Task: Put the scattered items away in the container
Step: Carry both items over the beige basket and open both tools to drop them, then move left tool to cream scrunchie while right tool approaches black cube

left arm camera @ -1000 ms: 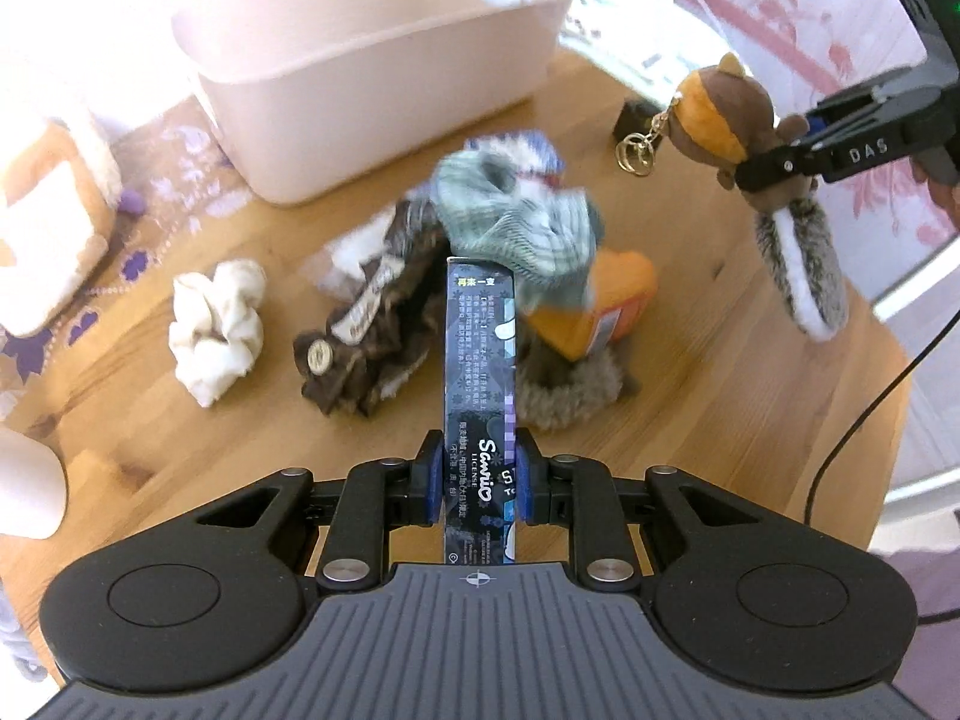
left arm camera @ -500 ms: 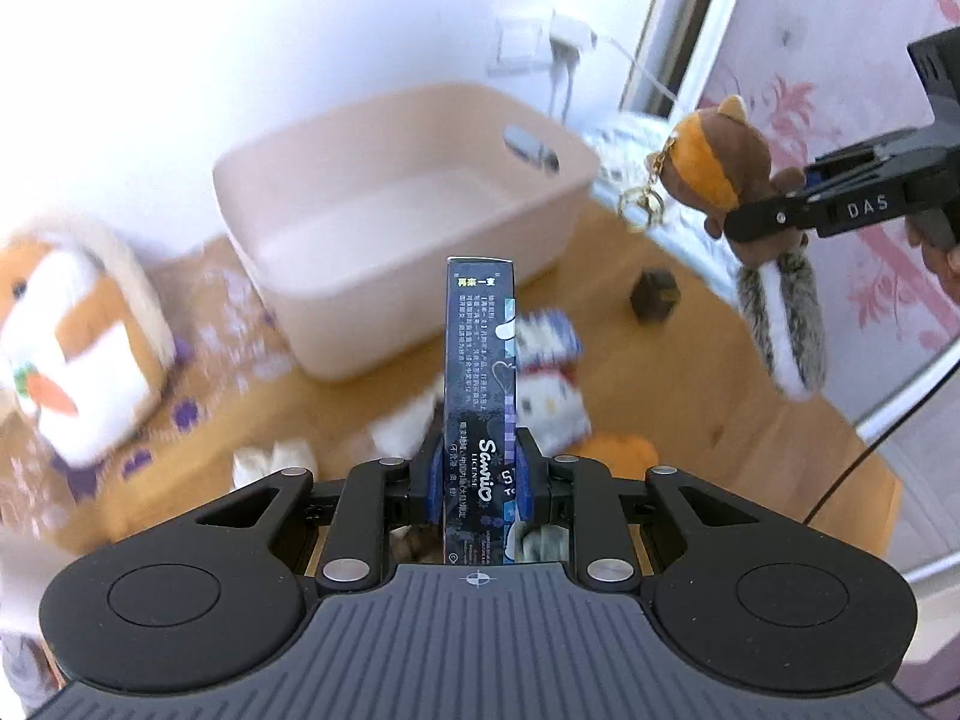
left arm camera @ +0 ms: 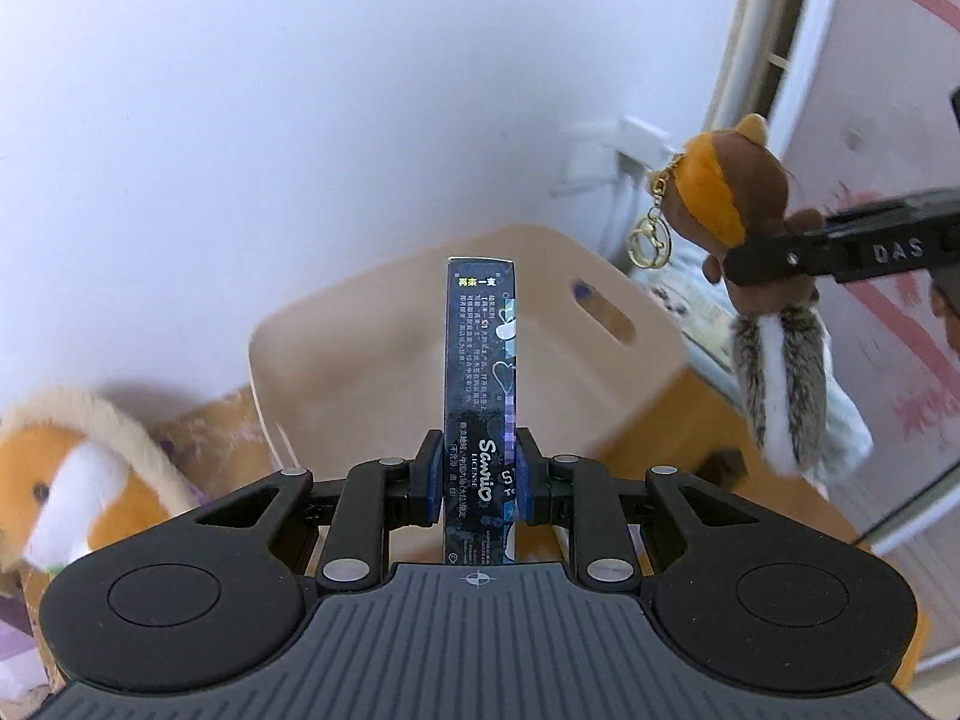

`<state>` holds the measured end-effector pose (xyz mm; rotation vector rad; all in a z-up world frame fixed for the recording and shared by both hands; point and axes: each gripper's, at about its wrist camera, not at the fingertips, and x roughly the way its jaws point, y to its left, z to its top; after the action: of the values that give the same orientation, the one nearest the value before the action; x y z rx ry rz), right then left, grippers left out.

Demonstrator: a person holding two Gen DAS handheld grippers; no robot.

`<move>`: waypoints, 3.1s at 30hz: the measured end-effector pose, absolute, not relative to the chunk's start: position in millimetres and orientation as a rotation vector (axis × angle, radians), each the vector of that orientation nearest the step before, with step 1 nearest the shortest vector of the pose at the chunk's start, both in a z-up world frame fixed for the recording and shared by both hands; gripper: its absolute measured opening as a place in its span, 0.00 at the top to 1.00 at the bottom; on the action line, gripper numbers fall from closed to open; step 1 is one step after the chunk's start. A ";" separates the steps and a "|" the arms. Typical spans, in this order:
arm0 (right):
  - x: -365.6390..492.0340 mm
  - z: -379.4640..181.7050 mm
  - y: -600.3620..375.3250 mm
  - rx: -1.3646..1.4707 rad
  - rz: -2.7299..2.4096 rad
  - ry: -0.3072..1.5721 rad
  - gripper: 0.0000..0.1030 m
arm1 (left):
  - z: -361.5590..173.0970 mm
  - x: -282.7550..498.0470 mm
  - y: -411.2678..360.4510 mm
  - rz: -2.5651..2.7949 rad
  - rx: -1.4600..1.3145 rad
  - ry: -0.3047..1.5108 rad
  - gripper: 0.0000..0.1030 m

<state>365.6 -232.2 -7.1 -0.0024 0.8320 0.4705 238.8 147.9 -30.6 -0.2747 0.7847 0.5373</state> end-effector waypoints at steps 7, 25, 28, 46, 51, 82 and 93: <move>412.1 -19.1 -219.1 0.050 0.474 0.840 0.56 | -44.8 279.8 184.7 0.619 -0.294 0.824 0.78; 474.5 -104.4 -190.9 0.072 0.389 1.007 0.56 | -122.0 347.6 243.8 0.712 -0.451 1.021 0.78; 475.1 -117.7 -186.1 0.066 0.383 1.037 0.63 | -129.2 348.0 246.5 0.715 -0.474 1.037 0.78; 437.6 -90.8 -212.6 0.124 0.319 0.978 0.38 | -109.1 309.4 221.4 0.794 -0.538 0.972 0.40; 404.0 -67.8 -230.9 0.136 0.299 0.907 0.24 | -88.5 288.3 206.4 0.809 -0.523 0.929 0.33; 300.8 -131.1 -288.7 -0.060 0.162 1.033 0.01 | -146.4 153.8 138.0 0.960 -0.647 1.090 0.30; 319.8 -164.8 -285.6 -0.055 0.119 1.101 0.01 | -171.7 152.2 150.9 0.998 -0.715 1.128 0.30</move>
<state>319.8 -285.6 -164.8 -0.0549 1.1005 0.1189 152.2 150.9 -171.7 -0.7147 1.1278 0.9976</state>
